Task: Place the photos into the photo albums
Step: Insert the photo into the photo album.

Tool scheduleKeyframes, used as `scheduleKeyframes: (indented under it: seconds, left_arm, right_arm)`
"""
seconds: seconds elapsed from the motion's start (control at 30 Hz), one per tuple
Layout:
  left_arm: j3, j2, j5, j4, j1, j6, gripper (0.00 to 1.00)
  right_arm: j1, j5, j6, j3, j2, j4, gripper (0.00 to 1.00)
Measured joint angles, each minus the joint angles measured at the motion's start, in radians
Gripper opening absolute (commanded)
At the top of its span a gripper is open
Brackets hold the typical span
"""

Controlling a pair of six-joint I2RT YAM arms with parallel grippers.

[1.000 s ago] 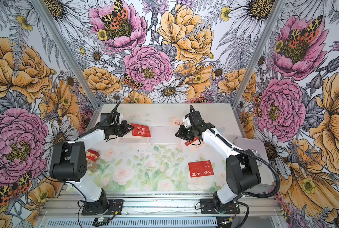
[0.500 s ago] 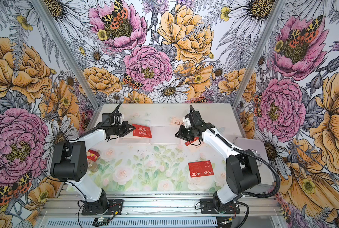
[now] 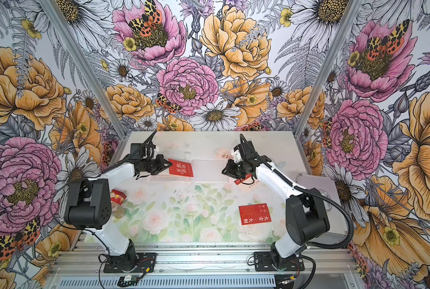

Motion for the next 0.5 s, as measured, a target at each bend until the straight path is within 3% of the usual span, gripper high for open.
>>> scheduleKeyframes:
  seconds: [0.5]
  left_arm:
    - [0.079,0.114,0.011,-0.068,-0.041,0.039,0.0]
  right_arm:
    - [0.0,0.0,-0.007,0.016,0.0,-0.002,0.2]
